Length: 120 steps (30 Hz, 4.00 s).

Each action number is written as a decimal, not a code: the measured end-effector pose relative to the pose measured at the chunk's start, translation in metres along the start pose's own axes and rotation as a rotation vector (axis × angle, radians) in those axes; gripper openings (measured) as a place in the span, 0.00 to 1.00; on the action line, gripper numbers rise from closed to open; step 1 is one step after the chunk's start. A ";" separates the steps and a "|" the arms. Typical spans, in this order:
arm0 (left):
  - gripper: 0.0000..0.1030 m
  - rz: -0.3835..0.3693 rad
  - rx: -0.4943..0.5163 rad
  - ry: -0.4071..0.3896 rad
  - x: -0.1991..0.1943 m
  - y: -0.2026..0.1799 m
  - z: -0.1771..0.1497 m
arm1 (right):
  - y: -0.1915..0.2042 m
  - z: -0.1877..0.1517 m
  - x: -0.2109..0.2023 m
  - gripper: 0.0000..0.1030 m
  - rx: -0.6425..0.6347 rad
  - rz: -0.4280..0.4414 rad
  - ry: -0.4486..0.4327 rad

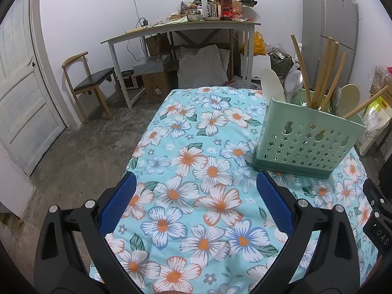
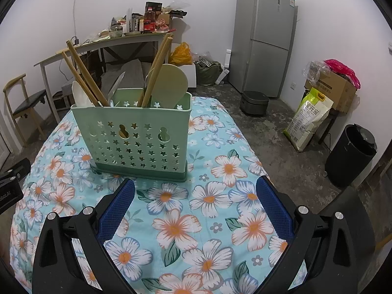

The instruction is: Organize utensils

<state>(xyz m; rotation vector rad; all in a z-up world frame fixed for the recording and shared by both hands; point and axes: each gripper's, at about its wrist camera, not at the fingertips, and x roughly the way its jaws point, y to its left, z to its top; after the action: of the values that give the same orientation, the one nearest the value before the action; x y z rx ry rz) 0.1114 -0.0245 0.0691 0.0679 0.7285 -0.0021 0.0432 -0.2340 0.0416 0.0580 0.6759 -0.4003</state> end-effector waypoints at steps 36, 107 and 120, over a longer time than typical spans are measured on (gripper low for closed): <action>0.92 -0.002 0.001 0.002 0.000 0.000 -0.001 | -0.002 0.000 -0.001 0.94 0.001 -0.001 0.002; 0.92 -0.010 0.003 0.017 0.001 0.001 -0.002 | 0.000 0.001 0.000 0.94 0.002 0.001 0.006; 0.92 -0.028 0.016 0.019 -0.002 -0.002 -0.004 | 0.000 0.001 0.000 0.94 0.003 0.001 0.006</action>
<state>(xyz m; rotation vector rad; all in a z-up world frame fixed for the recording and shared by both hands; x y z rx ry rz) 0.1075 -0.0263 0.0671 0.0733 0.7481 -0.0343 0.0437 -0.2341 0.0428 0.0623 0.6816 -0.4007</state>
